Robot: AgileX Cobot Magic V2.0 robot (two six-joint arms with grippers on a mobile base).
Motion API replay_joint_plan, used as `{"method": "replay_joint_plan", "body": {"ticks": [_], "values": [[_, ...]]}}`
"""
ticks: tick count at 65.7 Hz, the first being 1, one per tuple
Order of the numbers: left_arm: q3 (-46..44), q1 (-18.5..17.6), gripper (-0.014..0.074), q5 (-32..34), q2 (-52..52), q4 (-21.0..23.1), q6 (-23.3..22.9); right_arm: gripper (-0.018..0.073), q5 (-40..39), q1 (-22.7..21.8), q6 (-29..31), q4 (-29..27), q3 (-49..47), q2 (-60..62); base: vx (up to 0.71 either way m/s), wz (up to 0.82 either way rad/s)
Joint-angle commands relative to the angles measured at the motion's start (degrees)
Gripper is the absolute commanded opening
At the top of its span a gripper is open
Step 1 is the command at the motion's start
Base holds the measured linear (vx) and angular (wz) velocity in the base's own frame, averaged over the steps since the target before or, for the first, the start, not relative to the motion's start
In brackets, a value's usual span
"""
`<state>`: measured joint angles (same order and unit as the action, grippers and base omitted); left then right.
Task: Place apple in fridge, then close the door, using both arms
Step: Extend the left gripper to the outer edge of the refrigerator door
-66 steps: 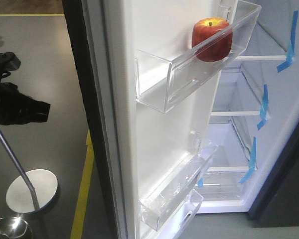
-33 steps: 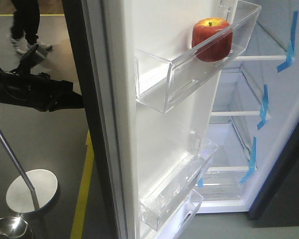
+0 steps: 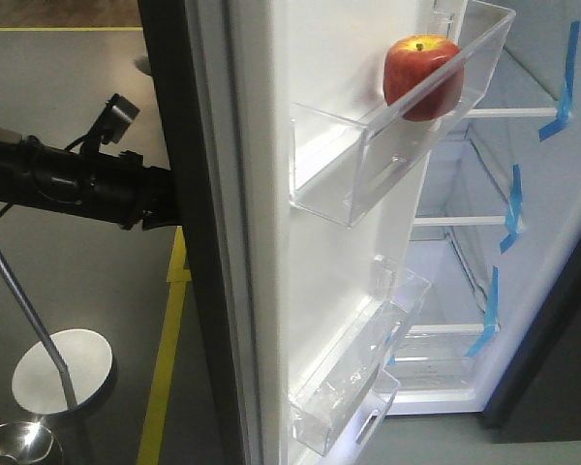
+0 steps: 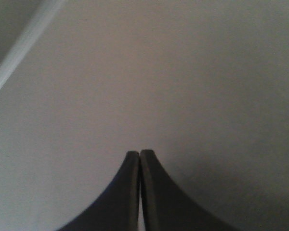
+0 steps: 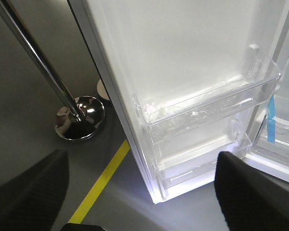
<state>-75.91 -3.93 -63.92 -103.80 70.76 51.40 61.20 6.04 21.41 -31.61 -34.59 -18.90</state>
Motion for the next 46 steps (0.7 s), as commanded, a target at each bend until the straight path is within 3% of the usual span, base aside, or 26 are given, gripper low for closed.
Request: {"method": "replay_joint_plan", "body": {"ticks": [1, 27, 46], "values": [[-1.88, -3.32, -0.0006, -2.14, 2.5, 4.9, 0.32, 0.0587, -2.9, -0.13, 0.47, -1.95, -1.36, -0.51, 0.0, 0.0], [-1.88, -14.59, -0.0006, -0.93, 2.5, 14.03, 6.27, 0.0587, -2.9, -0.13, 0.47, -1.95, -1.36, -0.51, 0.0, 0.0], [-1.88, -25.63, -0.0006, 15.42, 2.5, 21.49, 12.7, 0.0587, -2.9, -0.13, 0.47, -1.95, -1.36, -0.51, 0.0, 0.0]]}}
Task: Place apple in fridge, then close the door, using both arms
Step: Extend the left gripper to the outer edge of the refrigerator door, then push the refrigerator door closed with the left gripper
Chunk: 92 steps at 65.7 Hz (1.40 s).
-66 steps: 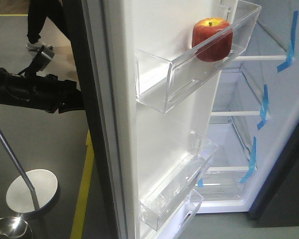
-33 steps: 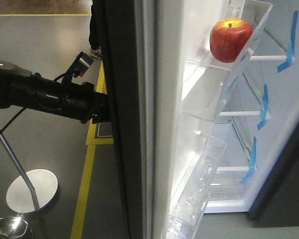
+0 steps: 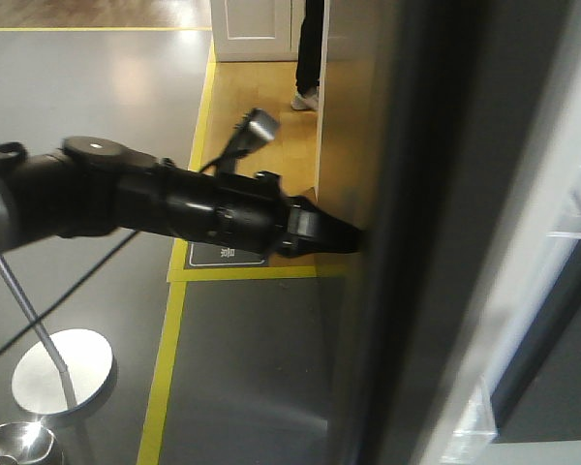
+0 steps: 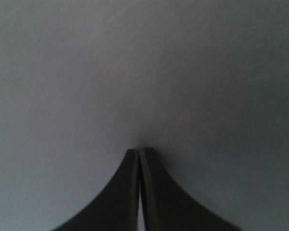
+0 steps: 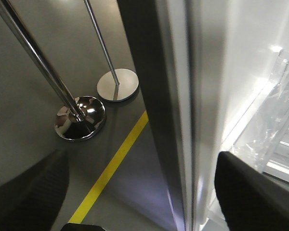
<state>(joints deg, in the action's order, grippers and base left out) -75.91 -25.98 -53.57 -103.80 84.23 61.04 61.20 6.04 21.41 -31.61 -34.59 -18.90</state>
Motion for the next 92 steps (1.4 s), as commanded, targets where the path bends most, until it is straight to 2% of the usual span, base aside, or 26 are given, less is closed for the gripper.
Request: {"method": "replay_joint_plan", "body": {"ticks": [1, 6, 13, 21, 29, 34, 39, 48, 57, 67, 77, 87, 92], "values": [[-1.88, -4.1, -0.0006, 5.96, 2.5, 8.59, 3.57, 0.0587, -2.9, -0.13, 0.47, -1.95, -1.36, -0.51, 0.0, 0.0], [-1.88, -5.97, -0.0006, 8.96, 2.5, 10.33, 6.32, 0.0587, -2.9, -0.13, 0.47, -1.95, -1.36, -0.51, 0.0, 0.0], [-1.88, -6.8, -0.0006, 9.8, 2.5, 9.78, 7.42, 0.0587, -2.9, -0.13, 0.47, -1.95, -1.36, -0.51, 0.0, 0.0], [-1.88, -6.11, -0.0006, 7.45, 2.9, 6.57, 7.29, 0.0587, -2.9, -0.13, 0.47, -1.89, -1.36, -0.51, 0.0, 0.0], [-1.82, -4.75, -0.0006, 6.33, 4.38, 1.4, 5.46, 0.0587, -2.9, -0.13, 0.47, -1.94, -1.36, -0.51, 0.0, 0.0], [-1.82, -3.76, -0.0006, 7.35, 6.27, -4.14, 2.36, 0.0587, -2.9, -0.13, 0.47, -1.94, -1.36, -0.51, 0.0, 0.0], [-1.77, -2.94, -0.0006, 8.9, 8.94, -11.95, -3.22, 0.0587, -2.9, -0.13, 0.47, -1.94, -1.36, -0.51, 0.0, 0.0], [-0.48, -1.86, -0.0006, 11.47, 16.68, -29.72, -13.75, 0.0587, -2.9, -0.13, 0.47, -1.94, -1.36, -0.51, 0.0, 0.0], [6.46, -1.87, -0.0006, 15.12, 26.69, -44.62, -23.17, 0.0587, -2.9, -0.13, 0.47, -1.94, -1.36, -0.51, 0.0, 0.0], [17.18, -1.87, -0.0006, 22.36, 39.67, -57.34, -32.75, 0.0587, -2.9, -0.13, 0.47, -1.94, -1.36, -0.51, 0.0, 0.0], [27.94, -1.87, -0.0006, 24.04, 52.3, -69.68, -44.4, 0.0587, -3.15, -0.13, 0.36, -2.47, -1.36, -0.51, 0.0, 0.0], [37.37, -1.87, -0.0006, 23.99, 61.64, -78.67, -55.9, 0.0587, -3.15, -0.13, 0.26, -2.41, -1.36, -0.51, 0.0, 0.0], [41.48, -1.87, -0.0006, 24.1, 65.03, -82.01, -58.57, 0.0587, -3.48, -0.13, 0.41, -2.0, -1.36, -0.51, 0.0, 0.0]]}}
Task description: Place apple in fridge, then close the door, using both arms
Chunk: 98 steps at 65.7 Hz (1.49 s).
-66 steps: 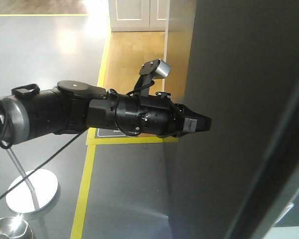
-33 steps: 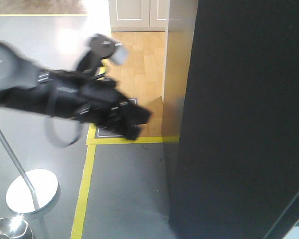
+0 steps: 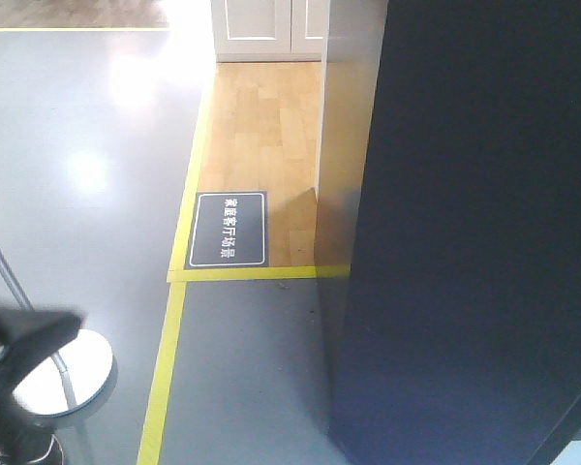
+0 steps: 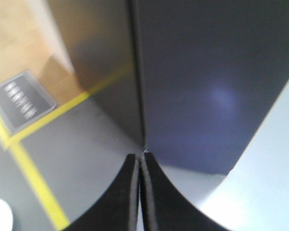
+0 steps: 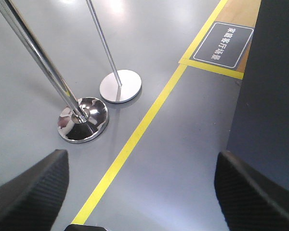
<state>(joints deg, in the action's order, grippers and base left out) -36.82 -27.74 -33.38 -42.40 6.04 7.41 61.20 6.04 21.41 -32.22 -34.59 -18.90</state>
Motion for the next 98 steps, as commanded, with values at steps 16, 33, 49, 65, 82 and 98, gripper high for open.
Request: {"method": "replay_joint_plan", "body": {"ticks": [16, 33, 49, 65, 82, 98], "values": [[6.09, -0.11, -0.0006, 4.61, 7.36, -6.04, -5.34, 0.0528, -10.21, -0.13, -2.08, 3.36, -1.36, -1.03, 0.0, 0.0], [6.09, -0.11, -0.0006, 4.48, 7.36, -6.04, -5.34, 0.0094, -16.53, -0.13, -8.55, 13.2, -1.36, -5.96, 0.0, 0.0], [6.09, -0.11, -0.0006, 4.48, 7.36, -6.04, -5.34, -0.0011, -29.56, -0.13, -8.58, 22.16, -1.36, -10.69, 0.0, 0.0], [6.09, -0.11, -0.0006, 4.48, 7.36, -6.04, -5.34, -0.0006, -51.76, -1.68, -9.41, 28.19, -1.62, -18.16, 0.0, 0.0], [6.09, -0.11, -0.0006, 4.48, 7.36, -6.04, -5.34, -0.0006, -64.53, -14.44, -12.02, 28.5, -8.05, -33.67, 0.0, 0.0], [6.09, -0.11, -0.0006, 4.24, 7.36, -6.04, -5.34, -0.0004, -65.46, -17.74, -12.11, 28.76, -18.67, -48.47, 0.0, 0.0]]}}
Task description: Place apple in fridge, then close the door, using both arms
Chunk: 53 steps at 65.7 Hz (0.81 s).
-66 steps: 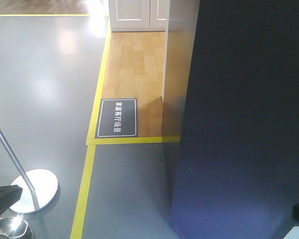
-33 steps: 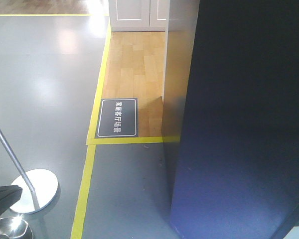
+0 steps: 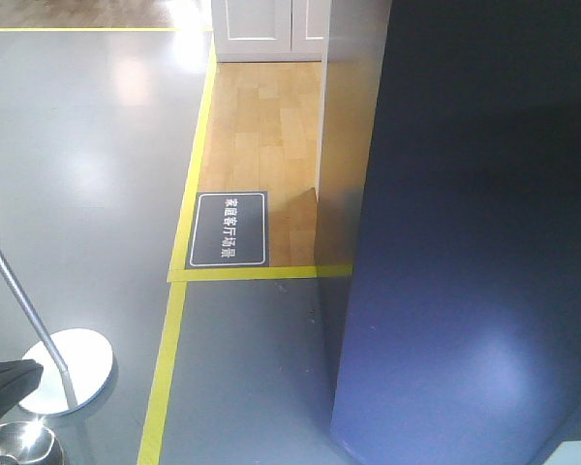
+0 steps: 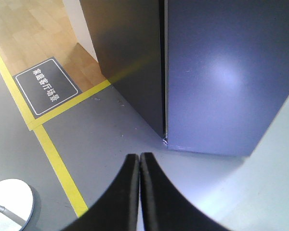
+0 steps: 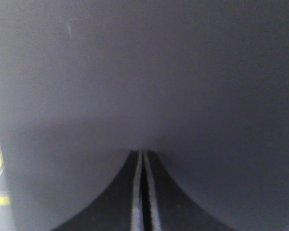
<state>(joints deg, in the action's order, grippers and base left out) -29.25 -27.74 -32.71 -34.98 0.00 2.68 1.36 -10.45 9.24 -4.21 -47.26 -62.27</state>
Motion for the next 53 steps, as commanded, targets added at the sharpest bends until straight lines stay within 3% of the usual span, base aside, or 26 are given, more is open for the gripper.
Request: {"method": "replay_joint_plan", "body": {"ticks": [1, 21, 42, 53], "values": [[-1.48, -0.11, -0.0006, 3.57, -0.05, 0.0, -0.61, -0.0004, -5.62, -1.24, 0.06, 0.74, -6.65, -6.21, 0.0, 0.0], [-1.48, -0.11, -0.0006, 3.63, -0.05, 0.0, -0.61, -0.0004, -12.13, -1.24, 1.46, 0.65, -21.58, -21.59, 0.0, 0.0], [-1.48, -0.11, -0.0006, 3.63, -0.05, 0.0, -0.61, -0.0004, -8.85, -1.24, 0.96, 0.63, -41.97, -39.12, 0.0, 0.0], [-1.48, -0.11, -0.0006, 3.92, -0.11, 0.0, -0.61, -0.0004, -3.38, -1.24, -1.48, 0.63, -44.27, -40.81, 0.0, 0.0]]}}
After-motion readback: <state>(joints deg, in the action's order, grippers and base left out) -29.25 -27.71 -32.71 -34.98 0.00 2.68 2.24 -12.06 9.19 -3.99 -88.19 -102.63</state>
